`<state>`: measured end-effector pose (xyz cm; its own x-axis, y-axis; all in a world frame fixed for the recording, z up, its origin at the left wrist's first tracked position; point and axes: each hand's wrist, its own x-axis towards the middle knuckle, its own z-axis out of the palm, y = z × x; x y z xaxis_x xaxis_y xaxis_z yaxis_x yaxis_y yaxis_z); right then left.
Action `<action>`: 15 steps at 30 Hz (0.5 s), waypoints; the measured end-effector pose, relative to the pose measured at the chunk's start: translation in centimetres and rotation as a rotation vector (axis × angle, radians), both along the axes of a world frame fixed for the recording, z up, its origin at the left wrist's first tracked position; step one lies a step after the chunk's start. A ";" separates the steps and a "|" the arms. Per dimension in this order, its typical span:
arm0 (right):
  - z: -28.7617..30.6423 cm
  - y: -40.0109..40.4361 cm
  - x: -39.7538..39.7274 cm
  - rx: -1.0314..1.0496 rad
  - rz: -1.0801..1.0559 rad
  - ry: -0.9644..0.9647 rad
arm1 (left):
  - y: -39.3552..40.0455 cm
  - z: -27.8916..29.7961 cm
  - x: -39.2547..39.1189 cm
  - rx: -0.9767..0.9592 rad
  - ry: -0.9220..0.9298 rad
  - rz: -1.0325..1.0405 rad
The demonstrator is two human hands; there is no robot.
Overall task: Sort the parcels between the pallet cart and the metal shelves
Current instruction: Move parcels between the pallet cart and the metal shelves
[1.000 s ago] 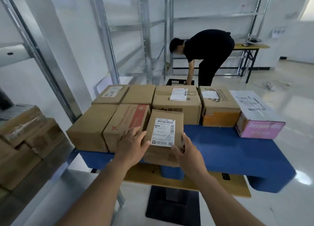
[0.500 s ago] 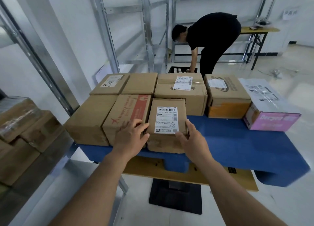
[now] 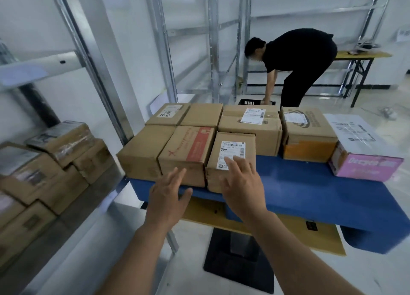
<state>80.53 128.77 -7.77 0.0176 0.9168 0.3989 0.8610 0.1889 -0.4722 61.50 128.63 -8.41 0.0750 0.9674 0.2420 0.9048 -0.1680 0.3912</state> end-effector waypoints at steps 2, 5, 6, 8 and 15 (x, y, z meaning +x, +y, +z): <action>0.2 -1.2 -1.5 0.009 0.080 -0.044 | -2.1 -0.4 -1.3 -0.020 0.016 0.056; -0.3 -2.9 -3.9 0.004 0.189 -0.101 | -5.2 -0.9 -3.3 -0.076 0.024 0.153; -0.5 -3.5 -4.7 -0.003 0.220 -0.117 | -6.4 -1.1 -4.0 -0.088 0.020 0.189; -1.1 -4.8 -6.3 -0.022 0.289 -0.136 | -8.8 -1.3 -5.3 -0.091 0.037 0.257; -2.1 -8.2 -12.1 -0.079 0.511 -0.181 | -16.8 -1.7 -9.7 -0.042 0.103 0.502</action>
<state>68.40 120.60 -9.90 -0.5007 0.8177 0.2841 0.7375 0.5748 -0.3545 51.79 111.80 -10.10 -0.3798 0.8990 0.2180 0.9042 0.3110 0.2929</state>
